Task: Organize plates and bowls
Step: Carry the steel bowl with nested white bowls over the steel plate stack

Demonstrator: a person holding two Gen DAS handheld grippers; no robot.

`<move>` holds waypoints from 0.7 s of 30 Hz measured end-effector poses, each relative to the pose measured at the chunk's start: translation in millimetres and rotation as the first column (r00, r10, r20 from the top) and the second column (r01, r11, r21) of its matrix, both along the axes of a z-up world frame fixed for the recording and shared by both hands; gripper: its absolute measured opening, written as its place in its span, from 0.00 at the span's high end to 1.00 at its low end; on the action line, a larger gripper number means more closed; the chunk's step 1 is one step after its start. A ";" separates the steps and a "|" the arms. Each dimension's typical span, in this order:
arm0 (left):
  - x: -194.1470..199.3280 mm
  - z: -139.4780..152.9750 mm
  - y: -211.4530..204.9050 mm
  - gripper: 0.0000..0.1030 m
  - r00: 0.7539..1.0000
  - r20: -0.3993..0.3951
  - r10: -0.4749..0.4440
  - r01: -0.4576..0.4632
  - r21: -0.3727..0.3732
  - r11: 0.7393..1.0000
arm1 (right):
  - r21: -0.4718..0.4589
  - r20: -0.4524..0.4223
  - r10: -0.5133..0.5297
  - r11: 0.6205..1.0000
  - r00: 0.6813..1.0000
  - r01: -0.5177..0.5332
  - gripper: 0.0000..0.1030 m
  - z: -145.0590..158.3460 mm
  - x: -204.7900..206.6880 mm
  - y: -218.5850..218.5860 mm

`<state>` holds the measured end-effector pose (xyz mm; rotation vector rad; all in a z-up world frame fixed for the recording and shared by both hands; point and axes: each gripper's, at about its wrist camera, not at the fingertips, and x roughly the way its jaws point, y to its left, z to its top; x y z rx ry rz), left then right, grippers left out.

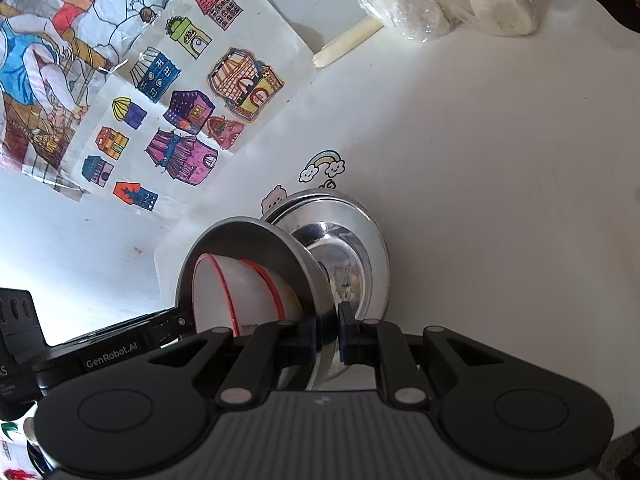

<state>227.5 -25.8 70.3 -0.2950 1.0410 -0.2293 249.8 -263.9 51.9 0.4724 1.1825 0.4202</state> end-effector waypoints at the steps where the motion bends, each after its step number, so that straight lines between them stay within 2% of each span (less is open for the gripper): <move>1: 1.5 -0.7 1.3 0.93 1.000 -0.002 0.006 -0.006 0.001 1.000 | 0.000 -0.001 0.002 1.000 1.000 -0.002 0.87 -1.1 2.2 1.5; 9: 11.3 -7.0 9.2 0.92 0.999 -0.003 0.040 -0.040 0.003 0.999 | -0.005 -0.004 0.019 1.000 1.000 -0.019 0.87 -4.4 14.5 15.5; 21: 32.8 -29.9 3.6 0.92 0.998 -0.052 0.028 -0.029 -0.011 1.000 | -0.043 -0.033 0.006 0.999 0.999 -0.007 0.87 -16.4 34.8 12.4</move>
